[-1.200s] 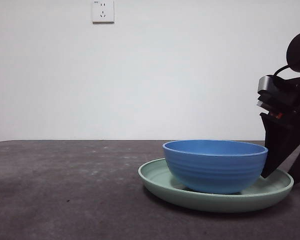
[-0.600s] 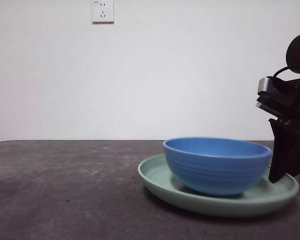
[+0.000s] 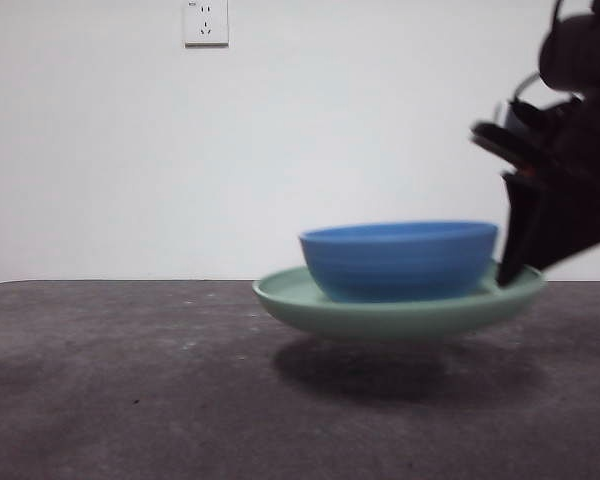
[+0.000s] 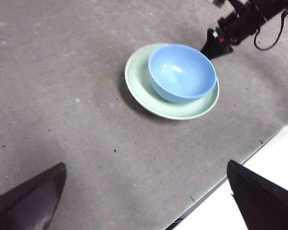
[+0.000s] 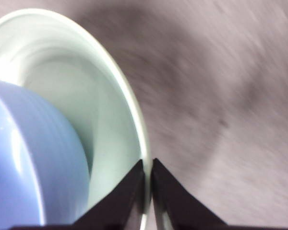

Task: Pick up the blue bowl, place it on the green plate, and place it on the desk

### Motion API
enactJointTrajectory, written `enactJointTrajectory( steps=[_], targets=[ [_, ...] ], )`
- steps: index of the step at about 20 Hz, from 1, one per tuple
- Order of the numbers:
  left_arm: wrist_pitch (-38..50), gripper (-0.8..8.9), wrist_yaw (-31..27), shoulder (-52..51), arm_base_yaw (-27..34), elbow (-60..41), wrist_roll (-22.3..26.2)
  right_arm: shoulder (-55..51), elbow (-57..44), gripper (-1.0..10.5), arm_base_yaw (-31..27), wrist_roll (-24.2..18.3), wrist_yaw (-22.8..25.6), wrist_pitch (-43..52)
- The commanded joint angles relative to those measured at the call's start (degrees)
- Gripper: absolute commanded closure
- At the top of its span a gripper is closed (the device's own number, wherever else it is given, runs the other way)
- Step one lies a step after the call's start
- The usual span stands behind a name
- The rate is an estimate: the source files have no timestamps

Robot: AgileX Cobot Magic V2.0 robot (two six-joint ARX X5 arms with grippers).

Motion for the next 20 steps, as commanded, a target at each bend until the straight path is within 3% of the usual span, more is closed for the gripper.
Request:
enactJointTrajectory(
  steps=[1,8,14,20],
  targets=[
    [0.9,1.58,-0.2,0.0,-0.5,0.5,-0.1,0.8,3.8,9.4,2.4,3.2,-0.6,-0.5],
    [0.9,1.58,-0.2,0.0,-0.5,0.5,0.1,2.1,6.1,9.4,10.1,9.7,0.8,5.1],
    [0.8,1.58,-0.2,0.0,-0.5,0.5,0.1,10.0,6.1,9.4,15.0,11.2,1.9,9.0],
    [0.9,1.58,-0.2,0.0,-0.5,0.5,0.1,15.1,6.1,9.4,16.2,11.1,4.1,10.9]
  ],
)
